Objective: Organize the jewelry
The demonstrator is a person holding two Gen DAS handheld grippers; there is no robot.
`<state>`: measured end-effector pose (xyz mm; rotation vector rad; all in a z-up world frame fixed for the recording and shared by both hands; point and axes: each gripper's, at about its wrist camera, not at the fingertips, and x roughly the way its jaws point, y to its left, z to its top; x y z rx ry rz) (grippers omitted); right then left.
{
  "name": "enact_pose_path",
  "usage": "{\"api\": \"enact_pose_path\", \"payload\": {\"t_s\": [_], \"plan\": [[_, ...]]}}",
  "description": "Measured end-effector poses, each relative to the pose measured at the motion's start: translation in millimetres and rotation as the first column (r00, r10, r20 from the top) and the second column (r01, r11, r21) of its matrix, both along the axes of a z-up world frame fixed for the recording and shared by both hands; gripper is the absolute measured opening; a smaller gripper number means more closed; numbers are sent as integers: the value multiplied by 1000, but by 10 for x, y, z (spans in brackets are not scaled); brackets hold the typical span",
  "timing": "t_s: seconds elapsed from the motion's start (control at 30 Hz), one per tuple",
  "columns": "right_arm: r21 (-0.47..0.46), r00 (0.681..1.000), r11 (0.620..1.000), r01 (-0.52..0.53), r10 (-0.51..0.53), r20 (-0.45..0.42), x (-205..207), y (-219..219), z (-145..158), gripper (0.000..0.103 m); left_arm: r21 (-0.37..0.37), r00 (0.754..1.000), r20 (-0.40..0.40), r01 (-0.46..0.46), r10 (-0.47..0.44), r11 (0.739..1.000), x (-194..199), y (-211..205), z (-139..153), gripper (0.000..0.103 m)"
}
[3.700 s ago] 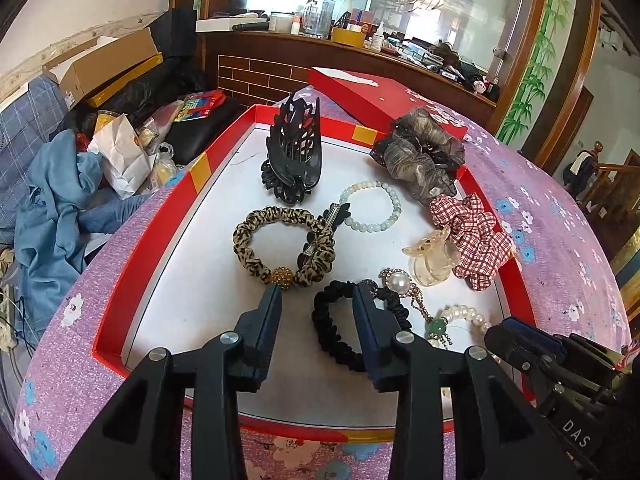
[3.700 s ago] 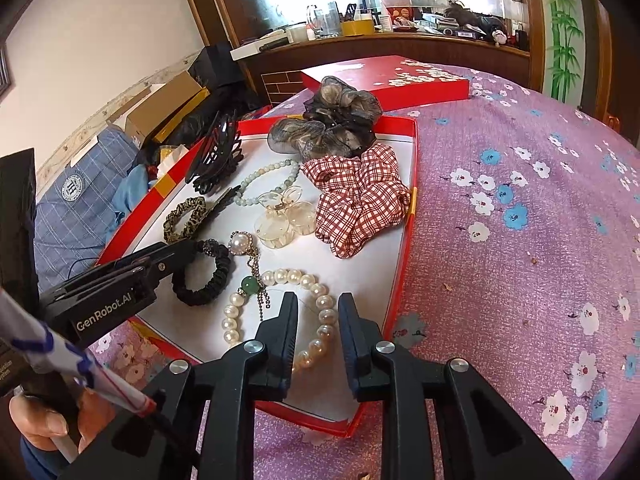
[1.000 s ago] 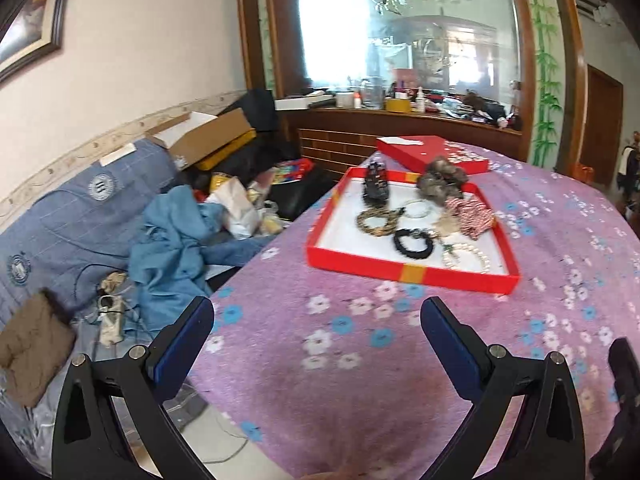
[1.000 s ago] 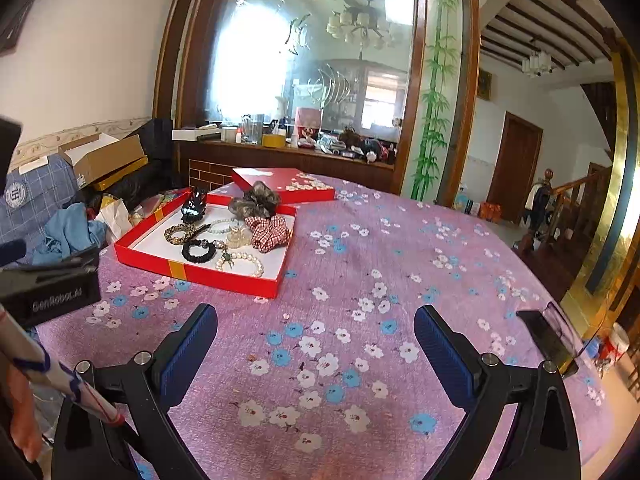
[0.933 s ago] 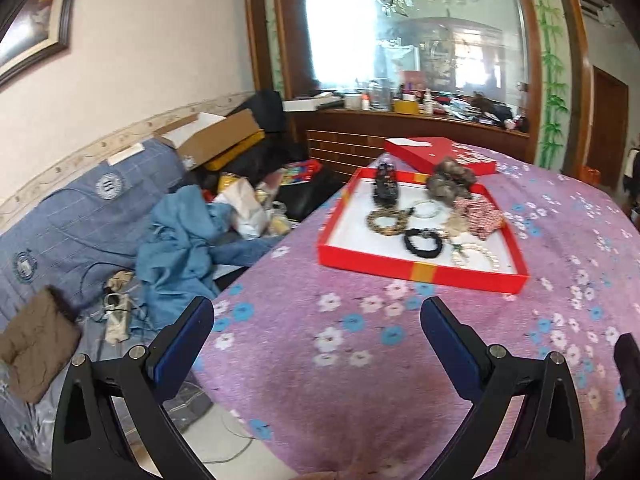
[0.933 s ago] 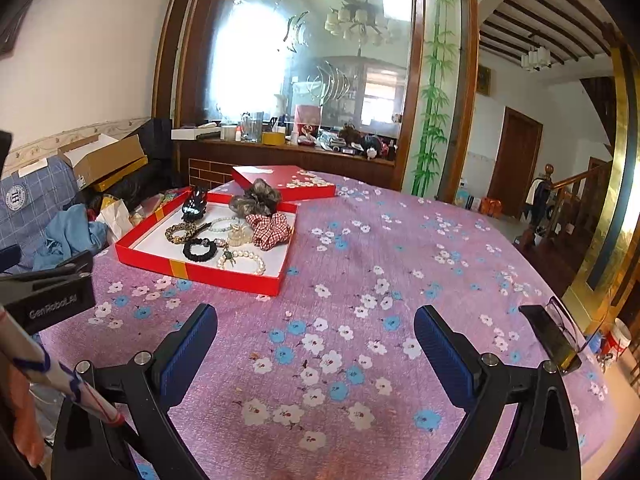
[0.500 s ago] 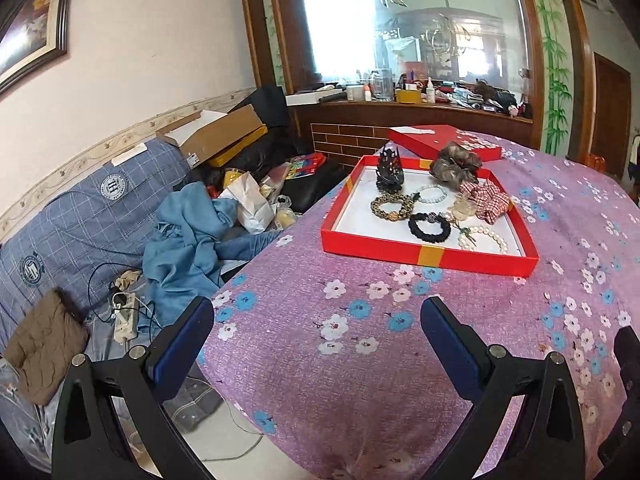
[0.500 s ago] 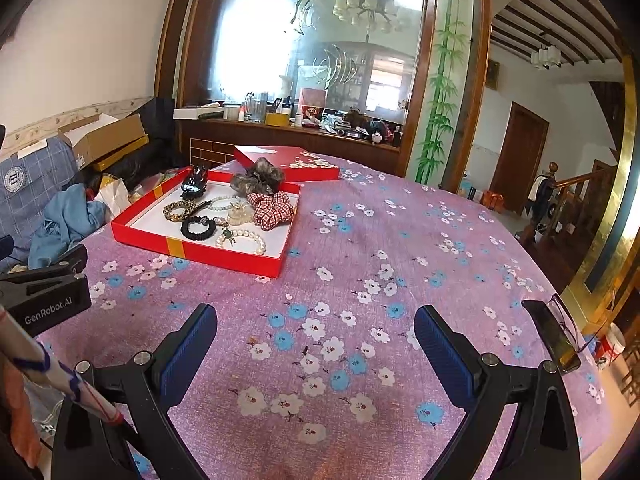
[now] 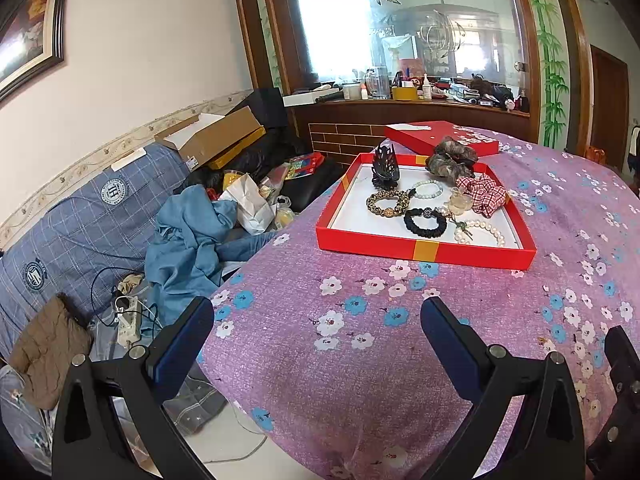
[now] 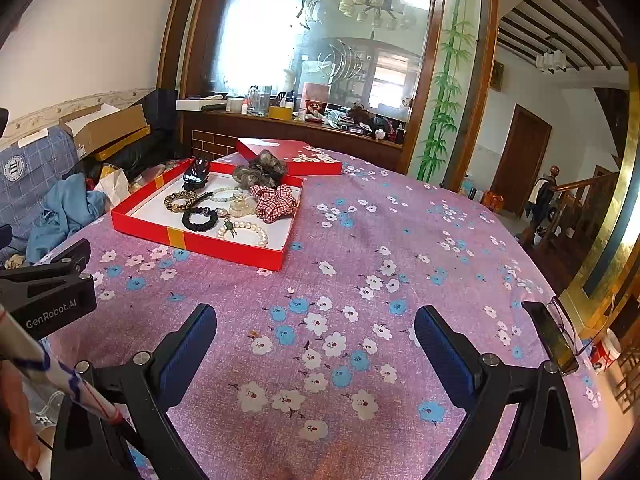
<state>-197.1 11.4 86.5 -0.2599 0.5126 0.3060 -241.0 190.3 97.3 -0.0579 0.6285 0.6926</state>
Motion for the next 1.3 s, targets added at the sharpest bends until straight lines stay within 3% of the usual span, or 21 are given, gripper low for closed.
{"api": "enact_pose_path", "payload": {"t_s": [1.3], "plan": [[-8,999,1000,-2,1,-50,61,4,-88,101,-1,1000,-17,-4,4,1000,-32,17,-68,103]]}}
